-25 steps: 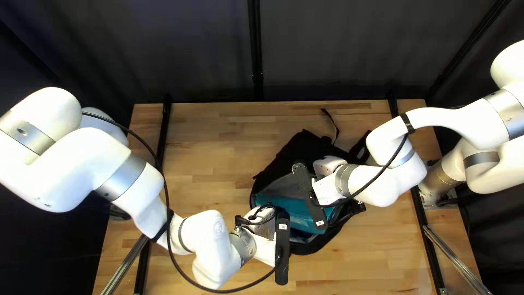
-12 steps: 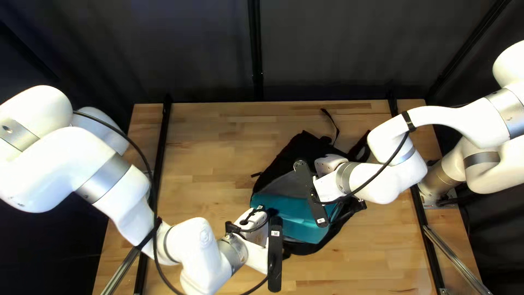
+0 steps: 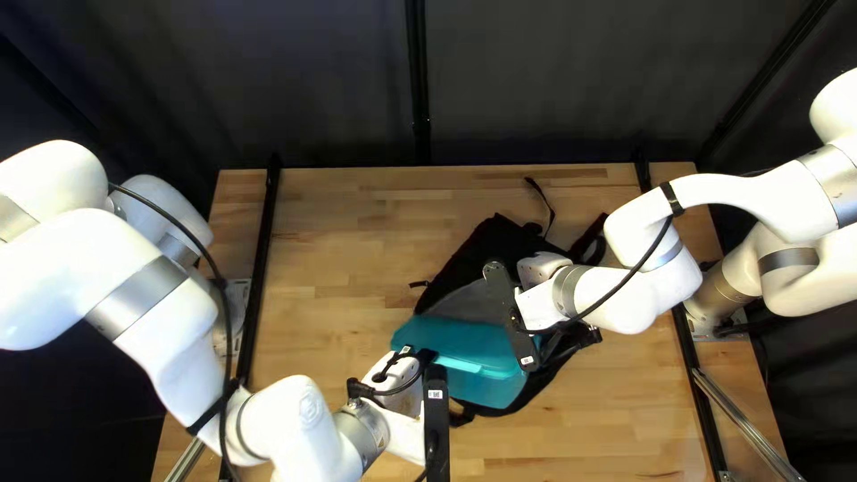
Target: Remove a lunch box from a kids backpack
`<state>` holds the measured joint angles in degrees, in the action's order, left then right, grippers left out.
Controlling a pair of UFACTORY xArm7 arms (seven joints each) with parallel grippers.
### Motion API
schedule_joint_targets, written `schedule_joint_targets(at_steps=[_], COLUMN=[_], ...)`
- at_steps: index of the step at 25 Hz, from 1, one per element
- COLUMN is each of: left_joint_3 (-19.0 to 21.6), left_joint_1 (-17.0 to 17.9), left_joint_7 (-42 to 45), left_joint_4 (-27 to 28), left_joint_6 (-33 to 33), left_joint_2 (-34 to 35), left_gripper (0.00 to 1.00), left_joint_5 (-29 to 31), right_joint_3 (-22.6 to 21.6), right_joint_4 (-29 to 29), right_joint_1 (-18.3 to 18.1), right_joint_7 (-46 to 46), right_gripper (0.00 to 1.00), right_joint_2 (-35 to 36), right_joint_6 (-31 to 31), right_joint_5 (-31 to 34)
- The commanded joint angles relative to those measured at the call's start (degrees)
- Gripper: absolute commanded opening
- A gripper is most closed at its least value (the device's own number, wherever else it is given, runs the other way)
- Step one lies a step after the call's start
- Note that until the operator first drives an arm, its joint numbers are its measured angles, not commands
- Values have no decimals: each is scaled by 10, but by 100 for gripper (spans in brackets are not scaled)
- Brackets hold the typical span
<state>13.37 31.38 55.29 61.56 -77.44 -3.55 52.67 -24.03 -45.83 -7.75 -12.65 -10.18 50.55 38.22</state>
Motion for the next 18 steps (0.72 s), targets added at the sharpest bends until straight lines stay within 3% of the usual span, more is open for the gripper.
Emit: schedule_joint_targets(at_steps=[1,18], left_joint_3=[12,43], left_joint_1=[12,49], left_joint_7=[-12,-10], left_joint_4=[28,102], left_joint_6=[-48,-212], left_joint_2=[6,-5], left_gripper=[0,0], left_joint_5=[-28,-73], right_joint_3=[-1,0], right_joint_4=[1,28], right_joint_1=[1,7], right_joint_7=[-1,-6], right_gripper=[0,0], right_joint_2=[-2,-37], right_joint_6=[2,13], right_joint_5=[-2,-22])
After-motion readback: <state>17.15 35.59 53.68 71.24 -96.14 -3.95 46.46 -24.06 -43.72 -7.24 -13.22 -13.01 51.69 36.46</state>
